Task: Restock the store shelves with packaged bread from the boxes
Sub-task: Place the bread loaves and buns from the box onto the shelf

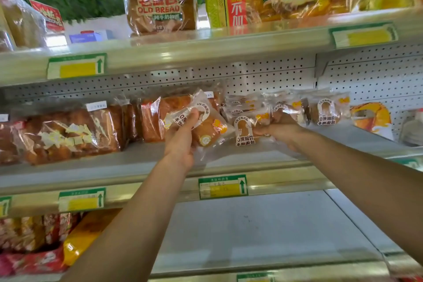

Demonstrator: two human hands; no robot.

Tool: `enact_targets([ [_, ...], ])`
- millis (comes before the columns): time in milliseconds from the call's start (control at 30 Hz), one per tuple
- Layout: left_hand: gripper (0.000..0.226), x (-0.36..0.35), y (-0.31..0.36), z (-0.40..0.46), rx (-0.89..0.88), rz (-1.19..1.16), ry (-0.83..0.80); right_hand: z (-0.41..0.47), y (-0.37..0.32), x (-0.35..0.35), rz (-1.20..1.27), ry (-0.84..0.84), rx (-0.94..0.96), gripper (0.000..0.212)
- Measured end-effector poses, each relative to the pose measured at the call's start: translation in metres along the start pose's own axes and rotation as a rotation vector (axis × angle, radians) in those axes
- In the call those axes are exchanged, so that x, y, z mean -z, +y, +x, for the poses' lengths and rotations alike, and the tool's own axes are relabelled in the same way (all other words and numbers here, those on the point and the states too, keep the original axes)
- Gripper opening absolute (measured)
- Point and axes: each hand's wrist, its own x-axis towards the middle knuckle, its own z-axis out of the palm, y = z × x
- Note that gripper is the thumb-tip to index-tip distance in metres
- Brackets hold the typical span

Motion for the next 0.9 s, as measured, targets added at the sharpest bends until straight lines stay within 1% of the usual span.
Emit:
enact_targets([
  [67,0.064,-0.003,-0.002,0.0,0.009,-0.009,0.002,-0.004,-0.001,-0.001,-0.032,0.02,0.018,0.065],
  [100,0.061,-0.004,-0.002,-0.001,0.011,-0.017,0.006,-0.008,-0.003,-0.001,-0.057,0.059,0.053,0.063],
  [167,0.057,-0.008,-0.002,-0.001,0.015,-0.041,-0.012,-0.017,-0.009,0.001,-0.041,0.244,0.207,0.059],
  [200,0.057,-0.011,-0.001,0.0,0.014,-0.061,-0.026,-0.025,-0.016,0.002,0.034,0.346,0.314,0.056],
  [233,0.059,-0.015,0.0,-0.001,0.008,-0.09,-0.04,-0.035,-0.026,0.003,0.139,0.402,0.403,0.053],
  [267,0.062,-0.02,0.001,-0.003,-0.003,-0.125,-0.05,-0.041,-0.036,0.003,0.235,0.386,0.44,0.05],
  [300,0.064,-0.026,0.001,-0.005,-0.015,-0.16,-0.055,-0.05,-0.046,0.002,0.291,0.31,0.425,0.049],
  [400,0.07,-0.056,-0.003,-0.021,-0.054,-0.278,-0.075,-0.067,-0.067,-0.001,0.304,-0.076,0.289,0.051],
  [433,0.07,-0.066,-0.005,-0.026,-0.067,-0.315,-0.088,-0.071,-0.07,-0.002,0.332,-0.17,0.261,0.05],
  [467,0.072,-0.075,-0.007,-0.029,-0.085,-0.331,-0.102,-0.073,-0.071,-0.002,0.362,-0.216,0.259,0.051],
  [533,0.075,-0.089,-0.01,-0.034,-0.113,-0.325,-0.151,-0.069,-0.07,0.003,0.411,-0.18,0.251,0.054],
  [567,0.072,-0.095,-0.011,-0.036,-0.119,-0.296,-0.178,-0.065,-0.069,0.008,0.421,-0.151,0.24,0.054],
  [633,0.058,-0.101,-0.013,-0.037,-0.135,-0.171,-0.195,-0.056,-0.064,0.026,0.435,-0.104,0.205,0.066],
  [700,0.042,-0.101,-0.017,-0.034,-0.178,-0.033,-0.13,-0.045,-0.054,0.052,0.431,-0.046,0.186,0.069],
  [733,0.041,-0.098,-0.02,-0.031,-0.208,0.05,-0.08,-0.039,-0.047,0.068,0.426,-0.013,0.191,0.067],
  [800,0.046,-0.091,-0.023,-0.027,-0.272,0.257,0.001,-0.027,-0.031,0.1,0.407,0.067,0.169,0.071],
  [867,0.062,-0.084,-0.028,-0.02,-0.283,0.48,0.044,-0.012,-0.013,0.126,0.322,0.1,0.113,0.074],
  [900,0.069,-0.081,-0.03,-0.015,-0.264,0.562,0.051,-0.006,-0.004,0.136,0.249,0.089,0.083,0.066],
])
